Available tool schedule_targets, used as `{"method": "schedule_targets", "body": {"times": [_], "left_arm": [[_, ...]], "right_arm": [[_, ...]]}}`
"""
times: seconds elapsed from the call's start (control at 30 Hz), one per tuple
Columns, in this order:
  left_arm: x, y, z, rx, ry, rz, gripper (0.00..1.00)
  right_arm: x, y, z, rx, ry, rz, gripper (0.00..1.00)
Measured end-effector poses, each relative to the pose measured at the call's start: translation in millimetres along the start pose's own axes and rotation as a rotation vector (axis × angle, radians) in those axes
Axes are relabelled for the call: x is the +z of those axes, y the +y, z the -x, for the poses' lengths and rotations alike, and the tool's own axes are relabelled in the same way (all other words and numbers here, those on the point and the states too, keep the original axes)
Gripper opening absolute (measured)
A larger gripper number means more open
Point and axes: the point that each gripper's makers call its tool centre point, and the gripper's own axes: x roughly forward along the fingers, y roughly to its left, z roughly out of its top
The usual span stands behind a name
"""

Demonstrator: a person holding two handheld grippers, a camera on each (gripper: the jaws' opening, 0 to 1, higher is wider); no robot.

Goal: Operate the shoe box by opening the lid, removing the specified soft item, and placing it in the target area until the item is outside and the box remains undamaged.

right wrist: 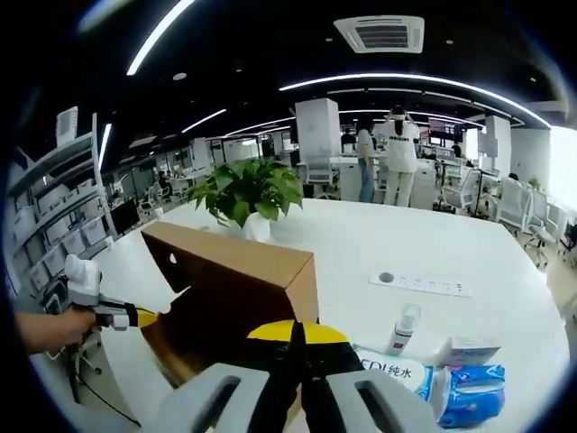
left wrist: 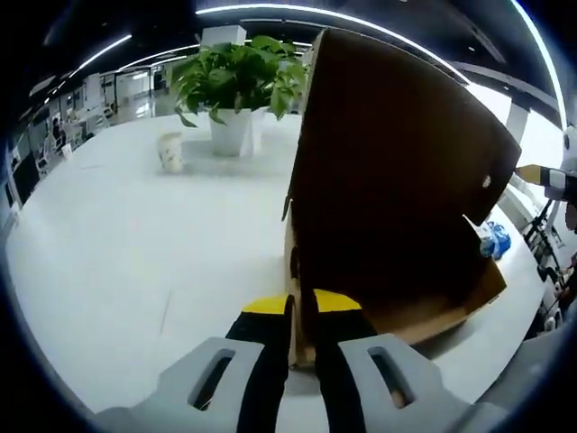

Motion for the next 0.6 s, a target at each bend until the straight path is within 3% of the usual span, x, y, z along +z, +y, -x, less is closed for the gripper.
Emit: {"method": "schedule_targets", "body": {"times": [0.6], "left_arm": [[60.6, 4.1, 12.4, -0.001, -0.104, -0.072, 0.11]], "right_arm": [[-6.5, 4.4, -0.1, 0.012, 0.011, 0.041, 0.01]]}}
